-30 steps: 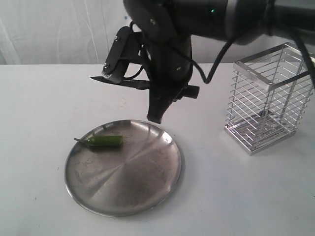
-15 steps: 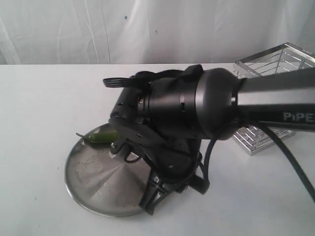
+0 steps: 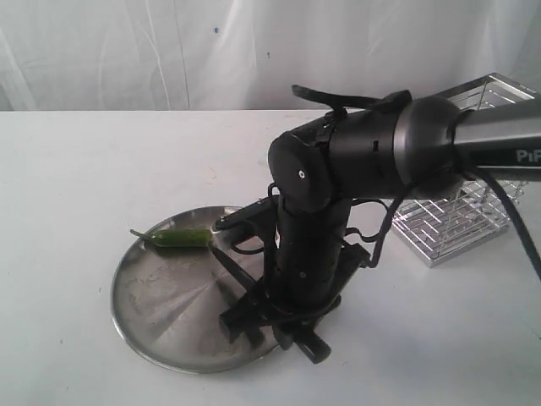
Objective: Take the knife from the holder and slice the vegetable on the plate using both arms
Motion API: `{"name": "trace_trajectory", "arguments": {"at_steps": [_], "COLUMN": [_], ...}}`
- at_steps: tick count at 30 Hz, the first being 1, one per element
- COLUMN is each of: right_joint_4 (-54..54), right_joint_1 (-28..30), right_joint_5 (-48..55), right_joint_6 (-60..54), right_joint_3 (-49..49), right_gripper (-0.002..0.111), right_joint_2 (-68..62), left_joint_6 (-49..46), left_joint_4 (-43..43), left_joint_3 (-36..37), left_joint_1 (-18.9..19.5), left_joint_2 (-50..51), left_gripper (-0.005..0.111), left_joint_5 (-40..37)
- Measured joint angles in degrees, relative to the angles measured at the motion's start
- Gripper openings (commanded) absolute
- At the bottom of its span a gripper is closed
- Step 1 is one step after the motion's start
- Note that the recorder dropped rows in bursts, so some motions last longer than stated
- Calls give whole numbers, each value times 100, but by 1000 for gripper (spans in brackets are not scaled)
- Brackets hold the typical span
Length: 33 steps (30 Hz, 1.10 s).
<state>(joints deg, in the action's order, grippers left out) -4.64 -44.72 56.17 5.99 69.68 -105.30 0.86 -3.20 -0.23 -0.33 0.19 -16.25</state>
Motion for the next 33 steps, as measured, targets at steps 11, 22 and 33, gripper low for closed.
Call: {"name": "trace_trajectory", "arguments": {"at_steps": [11, 22, 33], "right_joint_4": [-48, -45, 591], "right_joint_1": [11, 11, 190], "right_joint_5": [-124, 40, 1224], "right_joint_6": [-360, -403, -816], "right_joint_3": [0, 0, 860], "right_gripper": [13, 33, 33], "right_joint_2": [-496, -496, 373], "left_joint_6": [0, 0, 0], "left_joint_4": [0, 0, 0], "left_joint_3": [0, 0, 0], "left_joint_1": [0, 0, 0], "left_joint_2": [0, 0, 0], "left_gripper": [0, 0, 0], "left_joint_5": [0, 0, 0]}}
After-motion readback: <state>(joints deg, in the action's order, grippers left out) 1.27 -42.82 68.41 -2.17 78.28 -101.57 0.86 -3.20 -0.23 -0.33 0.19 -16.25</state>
